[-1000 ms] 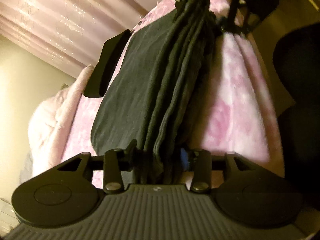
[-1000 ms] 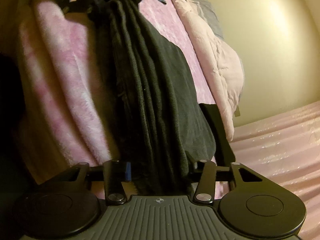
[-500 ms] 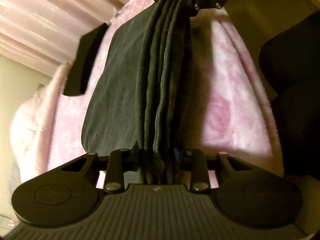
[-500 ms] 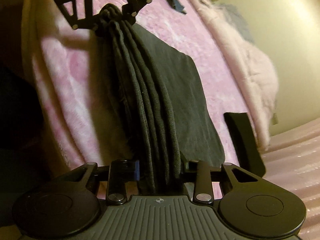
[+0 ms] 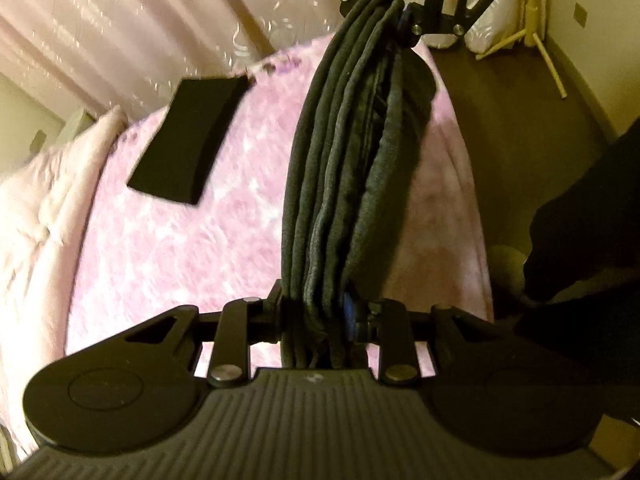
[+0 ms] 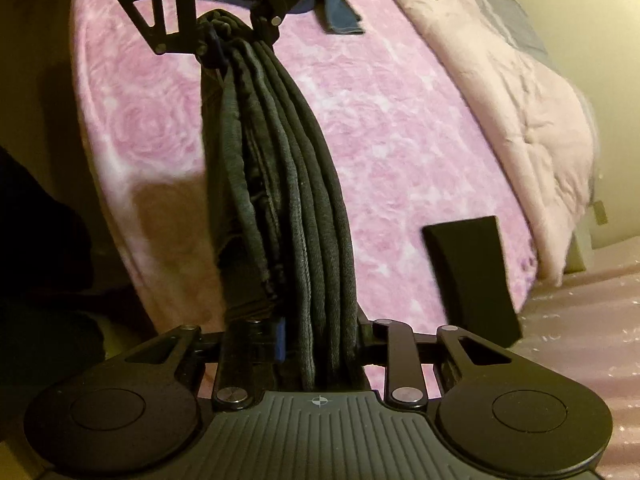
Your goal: Fold clothes
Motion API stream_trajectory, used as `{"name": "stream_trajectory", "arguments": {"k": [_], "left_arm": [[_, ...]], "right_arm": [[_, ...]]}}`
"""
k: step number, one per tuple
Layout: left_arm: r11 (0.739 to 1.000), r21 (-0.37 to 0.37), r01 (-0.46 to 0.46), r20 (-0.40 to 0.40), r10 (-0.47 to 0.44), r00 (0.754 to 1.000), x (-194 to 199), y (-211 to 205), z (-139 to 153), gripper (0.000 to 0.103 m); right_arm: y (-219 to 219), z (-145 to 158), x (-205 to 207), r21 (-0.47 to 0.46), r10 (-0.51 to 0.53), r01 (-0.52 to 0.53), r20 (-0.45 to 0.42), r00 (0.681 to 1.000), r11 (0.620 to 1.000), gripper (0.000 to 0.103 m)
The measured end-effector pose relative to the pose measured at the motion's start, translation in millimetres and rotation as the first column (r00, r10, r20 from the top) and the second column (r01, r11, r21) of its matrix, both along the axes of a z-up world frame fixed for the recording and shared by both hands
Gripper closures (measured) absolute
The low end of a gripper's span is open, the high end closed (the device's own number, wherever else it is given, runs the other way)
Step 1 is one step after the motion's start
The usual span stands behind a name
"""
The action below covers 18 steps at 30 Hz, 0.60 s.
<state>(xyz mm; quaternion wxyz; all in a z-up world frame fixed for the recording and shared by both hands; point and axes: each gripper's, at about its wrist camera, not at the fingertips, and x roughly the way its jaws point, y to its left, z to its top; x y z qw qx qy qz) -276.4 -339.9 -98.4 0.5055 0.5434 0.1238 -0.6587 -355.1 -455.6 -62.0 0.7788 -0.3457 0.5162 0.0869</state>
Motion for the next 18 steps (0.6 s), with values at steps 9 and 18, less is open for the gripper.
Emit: {"name": "stream_trajectory", "arguments": {"k": [9, 18], "left_arm": [[0.991, -0.122, 0.058, 0.103, -0.045, 0.994, 39.9, -122.2, 45.4, 0.078], [0.985, -0.153, -0.078, 0.121, 0.097, 0.988, 98.3, -312.6, 40.5, 0.078]], "right_arm": [[-80.8, 54.6, 28.0, -0.080, -0.059, 0.067, 0.094, 0.994, 0.995, 0.075], [-269.7, 58.4, 107.5, -0.122, 0.041, -0.022, 0.158, 0.987, 0.992, 0.075]]}}
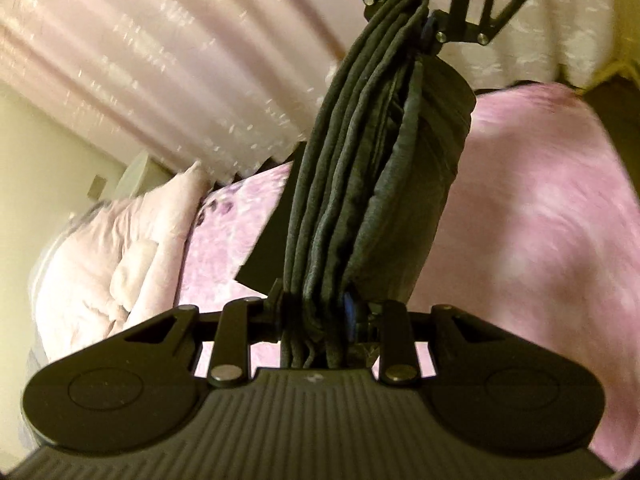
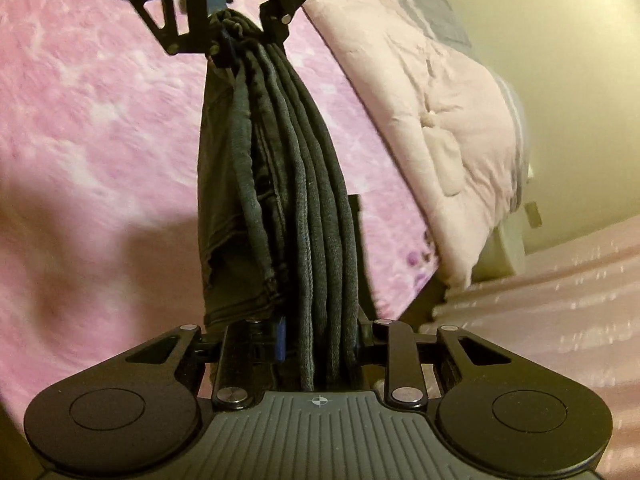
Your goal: Fold clothes
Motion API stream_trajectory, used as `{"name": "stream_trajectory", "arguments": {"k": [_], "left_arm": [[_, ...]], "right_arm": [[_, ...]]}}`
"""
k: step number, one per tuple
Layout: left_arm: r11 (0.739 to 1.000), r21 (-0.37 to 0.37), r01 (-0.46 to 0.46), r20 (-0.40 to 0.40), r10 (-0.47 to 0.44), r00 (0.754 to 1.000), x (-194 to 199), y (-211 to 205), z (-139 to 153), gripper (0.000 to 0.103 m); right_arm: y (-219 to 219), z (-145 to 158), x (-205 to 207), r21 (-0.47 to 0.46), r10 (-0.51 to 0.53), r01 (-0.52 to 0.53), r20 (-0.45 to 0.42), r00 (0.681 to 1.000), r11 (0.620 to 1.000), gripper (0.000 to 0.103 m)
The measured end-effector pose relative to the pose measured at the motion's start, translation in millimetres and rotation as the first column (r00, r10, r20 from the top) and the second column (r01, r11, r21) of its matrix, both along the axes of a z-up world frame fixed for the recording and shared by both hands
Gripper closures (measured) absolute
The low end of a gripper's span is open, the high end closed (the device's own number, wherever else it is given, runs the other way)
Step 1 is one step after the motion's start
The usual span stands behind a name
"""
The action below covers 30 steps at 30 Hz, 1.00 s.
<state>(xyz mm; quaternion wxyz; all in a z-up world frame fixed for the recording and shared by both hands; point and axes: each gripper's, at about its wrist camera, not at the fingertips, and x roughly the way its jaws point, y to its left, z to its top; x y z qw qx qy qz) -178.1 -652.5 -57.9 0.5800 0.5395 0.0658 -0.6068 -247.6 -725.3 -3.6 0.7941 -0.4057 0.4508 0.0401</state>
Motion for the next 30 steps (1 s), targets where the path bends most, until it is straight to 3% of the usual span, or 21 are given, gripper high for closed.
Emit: {"name": "stream_trajectory", "arguments": {"k": [3, 6, 8, 10, 12, 15, 16, 17, 18, 21, 26, 28, 30], "left_arm": [[0.999, -0.014, -0.052, 0.043, 0.052, 0.998, 28.2, -63.4, 1.5, 0.078], [0.992, -0.076, -0.099, 0.107, 0.106, 0.989, 51.1, -109.2, 1.2, 0.078], [0.987, -0.111, -0.118, 0.146, 0.134, 0.980, 61.3, -132.8, -13.6, 0.078], [0.986, -0.117, -0.118, 0.170, 0.137, 0.976, 66.3, -148.1, -53.7, 0.078], [0.987, -0.071, -0.144, 0.117, 0.151, 0.982, 67.3, -157.5, -116.8, 0.078], [0.984, 0.015, -0.175, 0.043, 0.175, 0.984, 64.0, -167.1, -209.7, 0.078], [0.983, 0.049, -0.177, 0.037, 0.175, 0.984, 58.6, -166.2, -236.4, 0.077], [0.981, 0.082, -0.178, 0.032, 0.176, 0.984, 53.3, -165.3, -263.1, 0.077], [0.981, 0.063, -0.182, 0.041, 0.180, 0.983, 49.2, -161.6, -272.7, 0.077], [0.984, -0.002, -0.179, 0.056, 0.179, 0.982, 46.4, -153.0, -276.0, 0.077], [0.990, 0.022, -0.140, 0.062, 0.138, 0.989, 49.6, -153.4, -266.5, 0.079], [0.990, 0.011, -0.142, 0.070, 0.141, 0.988, 46.8, -149.9, -264.2, 0.079], [0.990, 0.014, -0.142, 0.064, 0.141, 0.988, 43.4, -145.4, -270.4, 0.079]], "right_arm": [[-60.5, -0.7, 35.8, -0.016, 0.033, -0.032, 0.029, 0.999, 0.999, 0.075], [-103.2, -2.5, 67.0, -0.059, 0.044, -0.038, 0.102, 0.994, 0.998, 0.075], [-124.8, -12.0, 82.9, -0.095, 0.047, -0.032, 0.160, 0.986, 0.995, 0.075], [-138.8, -46.2, 92.1, -0.123, 0.045, -0.020, 0.205, 0.978, 0.992, 0.075], [-145.8, -105.5, 96.9, -0.134, 0.037, -0.011, 0.199, 0.979, 0.991, 0.074], [-146.8, -209.3, 96.6, -0.077, -0.008, 0.014, 0.078, 0.997, 0.997, 0.074], [-142.9, -234.5, 93.3, -0.056, -0.018, 0.020, 0.026, 0.999, 0.998, 0.074], [-137.4, -248.1, 85.9, -0.072, -0.015, 0.017, 0.035, 0.999, 0.997, 0.073], [-132.0, -261.6, 78.5, -0.088, -0.011, 0.015, 0.044, 0.999, 0.996, 0.071], [-130.4, -268.0, 67.9, -0.066, -0.018, 0.022, 0.073, 0.997, 0.998, 0.070], [-131.4, -258.2, 75.9, -0.045, -0.034, 0.035, 0.031, 0.999, 0.998, 0.070], [-126.9, -249.1, 76.1, -0.039, -0.063, 0.065, 0.055, 0.996, 0.997, 0.070], [-121.4, -261.5, 73.6, -0.055, -0.051, 0.054, 0.051, 0.997, 0.997, 0.070]]}}
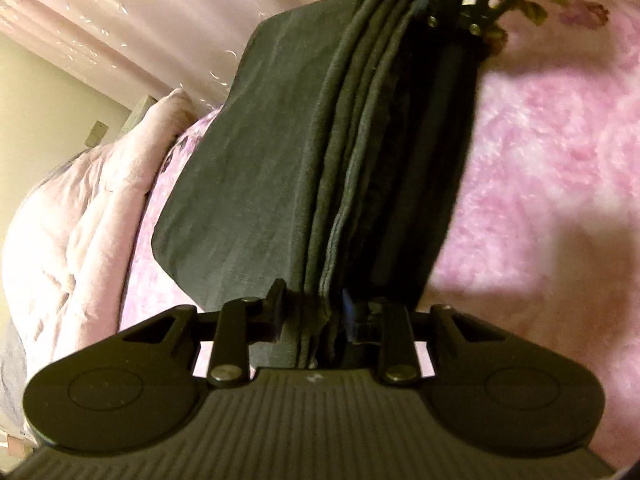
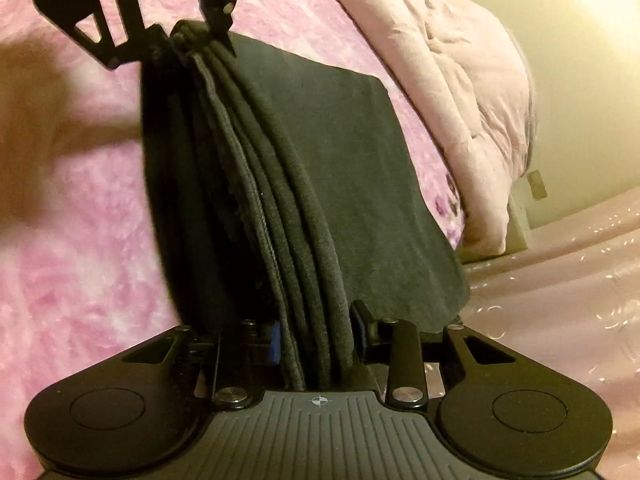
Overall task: Fold clothes
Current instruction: 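Lay the folded jeans on the bed and open both grippers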
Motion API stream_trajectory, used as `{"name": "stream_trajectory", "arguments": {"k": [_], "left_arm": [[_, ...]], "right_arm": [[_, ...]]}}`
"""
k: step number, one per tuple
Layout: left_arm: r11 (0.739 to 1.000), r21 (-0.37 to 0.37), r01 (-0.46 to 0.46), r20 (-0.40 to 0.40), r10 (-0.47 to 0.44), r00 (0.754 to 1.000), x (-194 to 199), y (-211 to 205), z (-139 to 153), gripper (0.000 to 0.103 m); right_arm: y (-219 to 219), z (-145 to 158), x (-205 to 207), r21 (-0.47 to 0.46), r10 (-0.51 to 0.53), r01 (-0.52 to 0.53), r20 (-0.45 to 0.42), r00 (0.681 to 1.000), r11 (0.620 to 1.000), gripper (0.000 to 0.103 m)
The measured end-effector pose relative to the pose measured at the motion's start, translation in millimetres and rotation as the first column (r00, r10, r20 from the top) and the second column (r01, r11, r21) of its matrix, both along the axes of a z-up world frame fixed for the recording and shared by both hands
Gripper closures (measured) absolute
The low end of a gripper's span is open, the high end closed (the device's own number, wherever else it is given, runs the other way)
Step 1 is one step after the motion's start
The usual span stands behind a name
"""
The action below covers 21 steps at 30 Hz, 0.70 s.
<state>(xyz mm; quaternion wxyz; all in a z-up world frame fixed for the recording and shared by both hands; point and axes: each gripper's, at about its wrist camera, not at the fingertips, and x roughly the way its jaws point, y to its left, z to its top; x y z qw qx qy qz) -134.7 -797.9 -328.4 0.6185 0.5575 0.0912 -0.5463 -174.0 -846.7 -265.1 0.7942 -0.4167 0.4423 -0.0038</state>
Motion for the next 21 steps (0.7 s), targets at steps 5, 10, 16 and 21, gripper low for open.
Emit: {"name": "stream_trajectory", "arguments": {"k": [5, 10, 16, 21], "left_arm": [[1.000, -0.005, 0.001, 0.022, 0.000, 1.000, -0.6, 2.2, -14.6, 0.077], [0.998, 0.012, -0.066, -0.039, 0.066, 0.997, 6.2, 14.0, 5.1, 0.075], [0.958, -0.066, -0.280, -0.270, 0.253, 0.929, 17.7, 25.8, 50.4, 0.077], [0.923, -0.099, -0.373, -0.404, 0.305, 0.862, 31.8, 0.8, 53.3, 0.077]], "right_arm": [[7.0, -19.4, -10.1, -0.044, 0.039, -0.040, -0.024, 0.999, 0.998, 0.060], [3.5, 7.8, -17.9, 0.040, -0.076, 0.078, -0.041, 0.996, 0.996, 0.060], [-15.9, 73.3, -18.8, 0.461, -0.382, 0.330, 0.019, 0.924, 0.823, 0.060], [-53.9, 61.2, -0.6, 0.654, -0.591, 0.461, -0.027, 0.806, 0.599, 0.072]]}}
